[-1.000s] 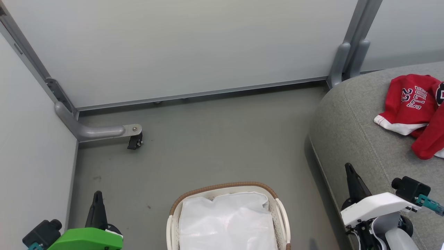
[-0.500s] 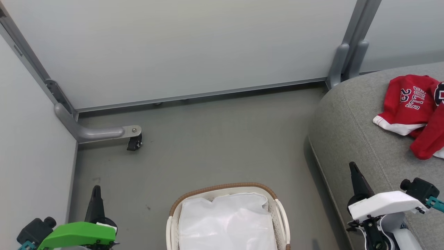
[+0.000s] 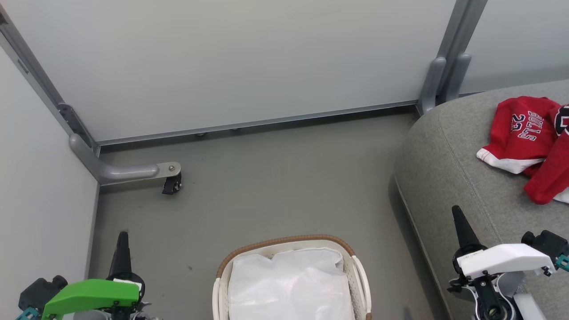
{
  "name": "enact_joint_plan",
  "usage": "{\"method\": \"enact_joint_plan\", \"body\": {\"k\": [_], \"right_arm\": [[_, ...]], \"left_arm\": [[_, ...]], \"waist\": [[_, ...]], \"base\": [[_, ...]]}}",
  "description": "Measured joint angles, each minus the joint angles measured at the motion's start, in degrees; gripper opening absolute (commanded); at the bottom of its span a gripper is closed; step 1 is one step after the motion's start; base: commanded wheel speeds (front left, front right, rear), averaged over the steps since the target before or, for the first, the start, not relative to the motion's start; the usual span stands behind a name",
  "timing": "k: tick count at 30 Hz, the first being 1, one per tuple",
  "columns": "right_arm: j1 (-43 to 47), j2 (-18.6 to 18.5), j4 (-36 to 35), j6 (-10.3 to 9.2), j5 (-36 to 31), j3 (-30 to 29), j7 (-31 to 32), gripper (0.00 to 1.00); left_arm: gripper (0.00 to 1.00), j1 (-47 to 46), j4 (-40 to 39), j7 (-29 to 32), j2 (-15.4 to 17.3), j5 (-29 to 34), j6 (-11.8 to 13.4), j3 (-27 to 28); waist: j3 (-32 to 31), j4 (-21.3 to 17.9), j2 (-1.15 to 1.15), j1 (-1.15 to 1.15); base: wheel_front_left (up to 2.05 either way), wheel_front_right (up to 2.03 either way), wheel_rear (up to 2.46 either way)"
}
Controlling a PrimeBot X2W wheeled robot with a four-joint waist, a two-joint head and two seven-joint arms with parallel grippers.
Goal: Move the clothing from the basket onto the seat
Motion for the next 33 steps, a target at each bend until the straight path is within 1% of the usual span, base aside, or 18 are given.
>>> {"method": "enact_joint_plan", "body": {"k": [33], "right_arm": [[0.15,-0.11,-2.12,-0.01,18.37,-2.09,4.75,0.0]], "left_arm": [[0.0,-1.75,-1.71,4.76,0.08,-16.37,0.0,1.09]], "waist": [[-0.64,-0.38,0.0,0.0]], "base": [[0.0,0.0,0.0]]}}
